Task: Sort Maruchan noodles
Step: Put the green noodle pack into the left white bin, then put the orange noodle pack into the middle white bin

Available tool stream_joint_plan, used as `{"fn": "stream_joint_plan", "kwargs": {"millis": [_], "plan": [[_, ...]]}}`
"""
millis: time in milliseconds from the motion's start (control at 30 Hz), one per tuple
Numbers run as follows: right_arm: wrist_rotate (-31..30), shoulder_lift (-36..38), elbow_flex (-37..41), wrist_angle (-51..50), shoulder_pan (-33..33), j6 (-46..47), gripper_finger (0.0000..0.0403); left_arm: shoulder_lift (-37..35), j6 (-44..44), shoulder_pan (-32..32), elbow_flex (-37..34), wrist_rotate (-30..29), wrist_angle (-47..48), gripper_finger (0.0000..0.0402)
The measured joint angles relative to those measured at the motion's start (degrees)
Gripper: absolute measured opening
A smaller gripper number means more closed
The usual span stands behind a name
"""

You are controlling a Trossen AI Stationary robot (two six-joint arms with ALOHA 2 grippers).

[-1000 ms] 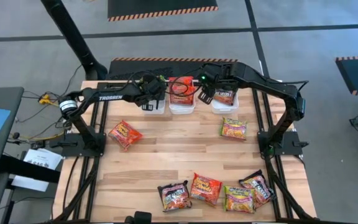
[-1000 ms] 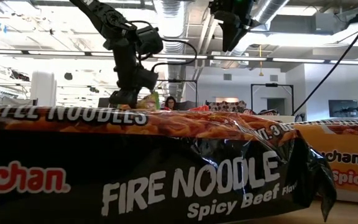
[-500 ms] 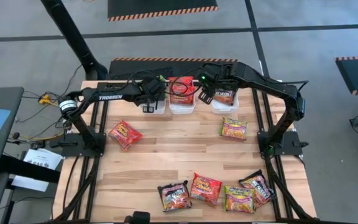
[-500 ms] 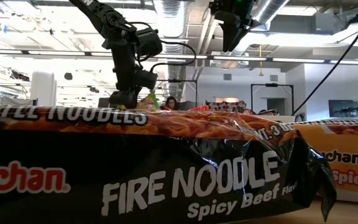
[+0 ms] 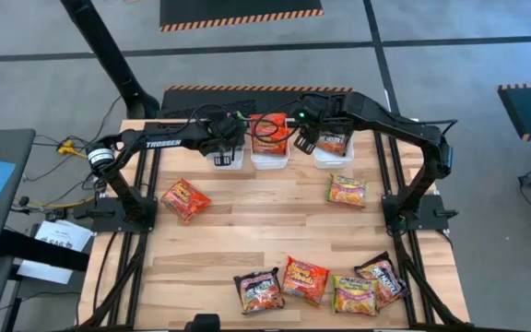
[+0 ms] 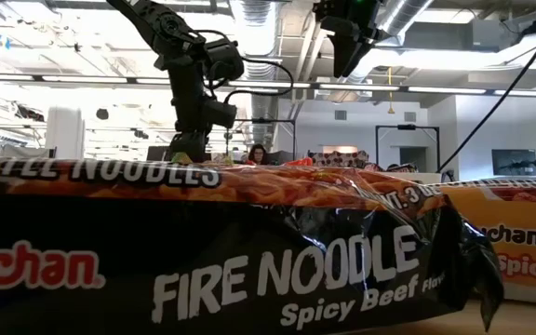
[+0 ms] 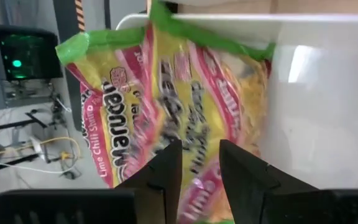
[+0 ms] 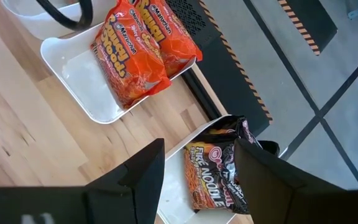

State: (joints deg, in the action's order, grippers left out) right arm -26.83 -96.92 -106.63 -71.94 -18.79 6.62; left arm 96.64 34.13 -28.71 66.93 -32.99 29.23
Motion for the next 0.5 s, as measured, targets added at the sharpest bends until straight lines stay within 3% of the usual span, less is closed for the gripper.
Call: {"fn": "stream_joint_plan", "kwargs": {"millis": [233, 367, 500], "plan": [[0.0, 0.0, 0.0, 0.0, 0.0, 0.5, 0.0217, 0.0, -3.1, 0.0, 3.1, 1.3, 3.7, 0.0098], [0.0, 0.0, 0.0, 0.0, 0.0, 0.4, 0.0217, 0.0, -6.2, 0.0, 8.1, 2.4, 9.5, 0.0098], [0.0, 0.0, 0.0, -0.4, -0.1, -2.3, 0.0217, 0.0, -12.6, -0.4, 15.0, 7.1, 15.8, 0.0098]]}}
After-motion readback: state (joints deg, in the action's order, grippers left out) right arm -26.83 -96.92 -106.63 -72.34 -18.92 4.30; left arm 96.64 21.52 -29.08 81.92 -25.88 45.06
